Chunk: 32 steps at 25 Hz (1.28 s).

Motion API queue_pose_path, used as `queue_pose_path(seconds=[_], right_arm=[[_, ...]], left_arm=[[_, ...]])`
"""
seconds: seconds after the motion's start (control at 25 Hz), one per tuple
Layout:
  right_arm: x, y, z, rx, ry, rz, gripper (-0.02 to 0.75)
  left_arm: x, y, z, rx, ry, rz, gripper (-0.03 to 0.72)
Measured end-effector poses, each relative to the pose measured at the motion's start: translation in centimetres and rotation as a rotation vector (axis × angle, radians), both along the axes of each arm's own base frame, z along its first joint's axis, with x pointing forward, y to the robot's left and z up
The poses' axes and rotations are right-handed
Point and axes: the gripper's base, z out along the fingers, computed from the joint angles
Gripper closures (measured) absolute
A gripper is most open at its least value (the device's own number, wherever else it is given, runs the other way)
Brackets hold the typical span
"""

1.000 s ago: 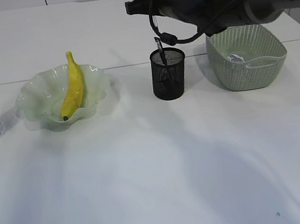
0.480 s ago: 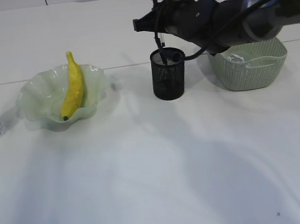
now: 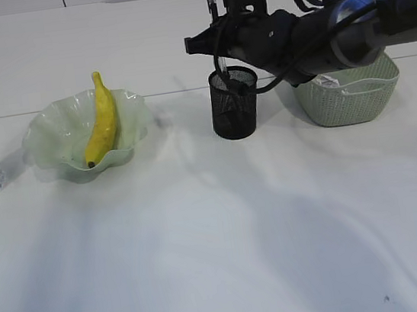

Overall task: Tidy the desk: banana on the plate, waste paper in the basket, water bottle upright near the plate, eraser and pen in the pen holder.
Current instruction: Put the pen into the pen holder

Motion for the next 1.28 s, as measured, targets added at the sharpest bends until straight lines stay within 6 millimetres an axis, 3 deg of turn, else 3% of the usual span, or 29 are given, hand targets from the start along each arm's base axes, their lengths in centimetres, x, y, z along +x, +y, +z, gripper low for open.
queue_pose_path(seconds=[0.4,1.28], right_arm=[[0.2,0.2,-1.6,-0.016,0.034,0.010,0.690],[1.3,-2.5,-3.3,-0.038,0.075,-0.029,0.690]], left_arm=[[0.1,0.0,-0.1,-0.001,0.005,0.000,0.168],[0.1,0.0,-0.1,-0.001,0.005,0.000,0.168]])
